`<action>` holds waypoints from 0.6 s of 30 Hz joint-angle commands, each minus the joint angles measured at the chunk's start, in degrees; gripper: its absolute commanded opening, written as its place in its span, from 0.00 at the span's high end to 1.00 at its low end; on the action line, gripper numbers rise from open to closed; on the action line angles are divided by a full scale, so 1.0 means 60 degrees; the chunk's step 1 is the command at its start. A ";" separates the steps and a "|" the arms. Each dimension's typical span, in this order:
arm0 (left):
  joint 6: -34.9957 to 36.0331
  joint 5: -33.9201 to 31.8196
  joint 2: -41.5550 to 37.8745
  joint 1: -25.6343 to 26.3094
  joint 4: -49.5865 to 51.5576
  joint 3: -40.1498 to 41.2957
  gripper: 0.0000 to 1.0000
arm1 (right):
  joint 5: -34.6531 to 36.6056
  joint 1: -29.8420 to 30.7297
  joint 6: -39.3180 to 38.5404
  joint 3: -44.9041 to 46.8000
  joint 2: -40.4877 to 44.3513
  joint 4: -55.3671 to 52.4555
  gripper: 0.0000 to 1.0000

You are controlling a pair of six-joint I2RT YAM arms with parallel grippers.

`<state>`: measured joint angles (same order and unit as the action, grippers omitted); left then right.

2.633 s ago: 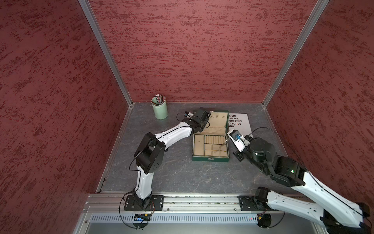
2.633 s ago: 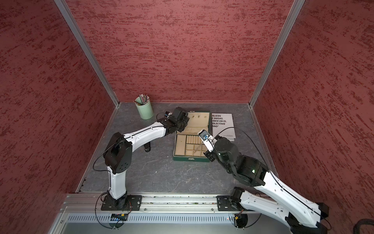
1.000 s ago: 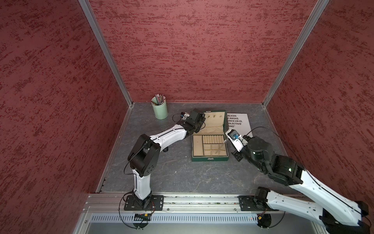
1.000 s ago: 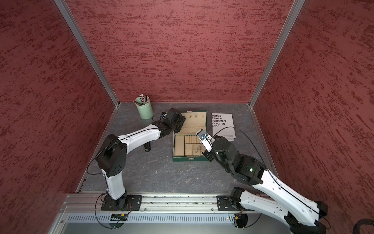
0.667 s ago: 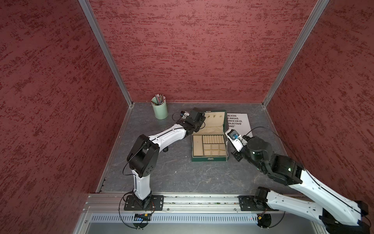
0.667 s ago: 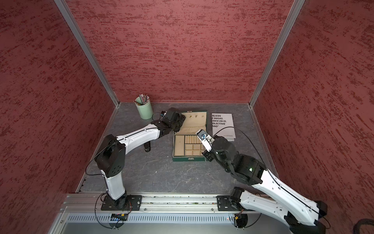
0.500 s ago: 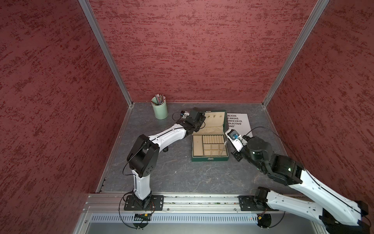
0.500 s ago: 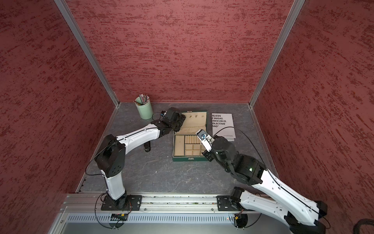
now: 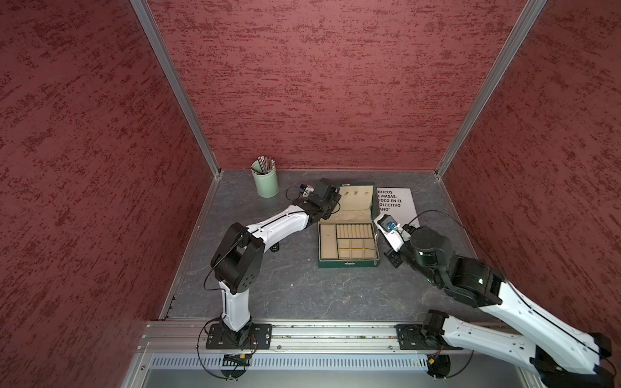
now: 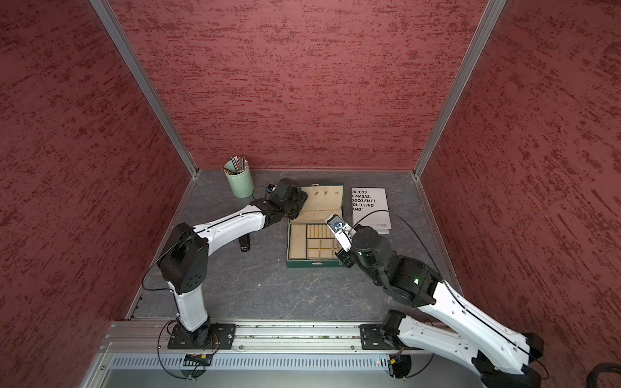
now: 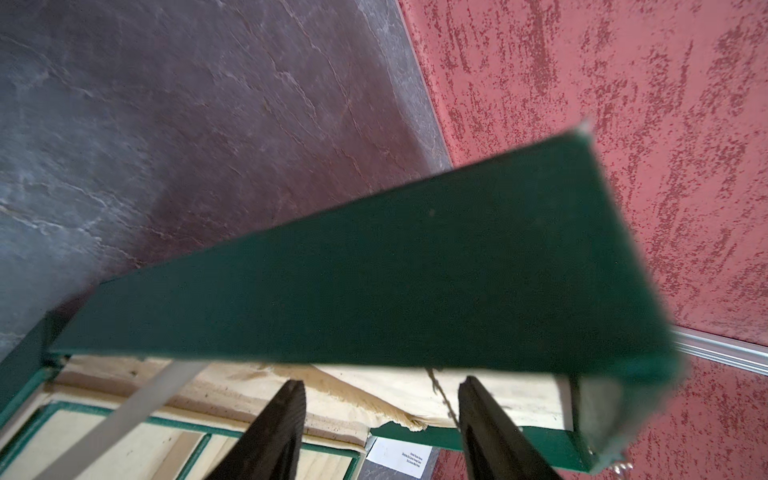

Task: Put jewelry chain into jewelry box
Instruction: Open the fastener on the jewelry box.

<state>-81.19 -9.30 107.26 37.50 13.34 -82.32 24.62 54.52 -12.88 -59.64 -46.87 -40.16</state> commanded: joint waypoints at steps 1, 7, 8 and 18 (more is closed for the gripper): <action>0.0049 0.0008 0.0202 -0.0053 0.0271 -0.0096 0.40 | -0.0046 -0.0108 0.0097 -0.0215 0.0022 0.0133 1.00; 0.0022 0.0057 0.0371 -0.0042 0.0534 -0.0151 0.42 | -0.0032 -0.0108 0.0128 -0.0182 0.0053 0.0124 1.00; 0.0012 0.0049 0.0378 -0.0039 0.0595 -0.0159 0.42 | -0.0031 -0.0108 0.0135 -0.0172 0.0062 0.0117 1.00; -0.0188 -0.0078 0.0342 -0.0024 0.0846 0.0205 0.46 | -0.0046 -0.0115 0.0191 -0.0139 0.0064 0.0131 1.00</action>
<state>-82.08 -9.08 108.01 37.52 14.17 -82.39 24.62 54.52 -12.58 -59.64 -46.85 -40.16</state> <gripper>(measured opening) 0.541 0.051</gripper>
